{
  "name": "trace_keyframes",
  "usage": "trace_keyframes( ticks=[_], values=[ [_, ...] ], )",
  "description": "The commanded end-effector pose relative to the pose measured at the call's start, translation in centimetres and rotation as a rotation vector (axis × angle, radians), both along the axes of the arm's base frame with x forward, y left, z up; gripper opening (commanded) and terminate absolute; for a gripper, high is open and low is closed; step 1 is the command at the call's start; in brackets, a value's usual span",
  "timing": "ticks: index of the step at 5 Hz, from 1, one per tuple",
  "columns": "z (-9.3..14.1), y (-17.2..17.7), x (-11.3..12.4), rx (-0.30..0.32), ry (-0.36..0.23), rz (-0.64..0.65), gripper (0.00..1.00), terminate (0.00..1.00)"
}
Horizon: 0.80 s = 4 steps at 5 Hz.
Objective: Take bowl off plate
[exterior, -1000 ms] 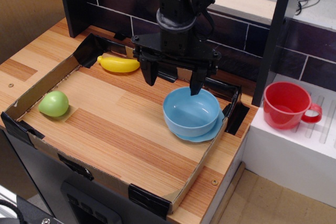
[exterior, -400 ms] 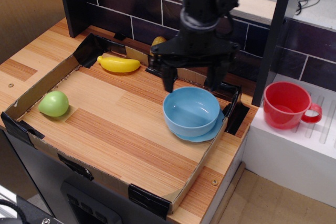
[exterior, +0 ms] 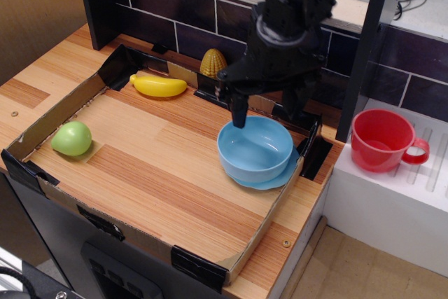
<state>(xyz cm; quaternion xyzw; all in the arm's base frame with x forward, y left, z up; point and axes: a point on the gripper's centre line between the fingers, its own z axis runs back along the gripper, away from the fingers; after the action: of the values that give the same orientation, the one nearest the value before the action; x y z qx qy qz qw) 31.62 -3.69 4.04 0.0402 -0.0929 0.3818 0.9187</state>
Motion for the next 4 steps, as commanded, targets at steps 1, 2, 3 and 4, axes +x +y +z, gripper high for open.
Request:
trace_keyframes(
  ticks=[1, 2, 3, 4],
  values=[
    [0.1, -0.8, 0.5, -0.019, -0.043, 0.006, 1.00, 0.00],
    [-0.9, -1.4, 0.8, -0.013, -0.039, 0.051, 1.00, 0.00],
    [-1.4, -2.0, 0.6, -0.032, -0.015, 0.098, 1.00, 0.00],
    [-1.8, -2.2, 0.4, -0.041, -0.007, 0.110, 1.00, 0.00]
  ],
)
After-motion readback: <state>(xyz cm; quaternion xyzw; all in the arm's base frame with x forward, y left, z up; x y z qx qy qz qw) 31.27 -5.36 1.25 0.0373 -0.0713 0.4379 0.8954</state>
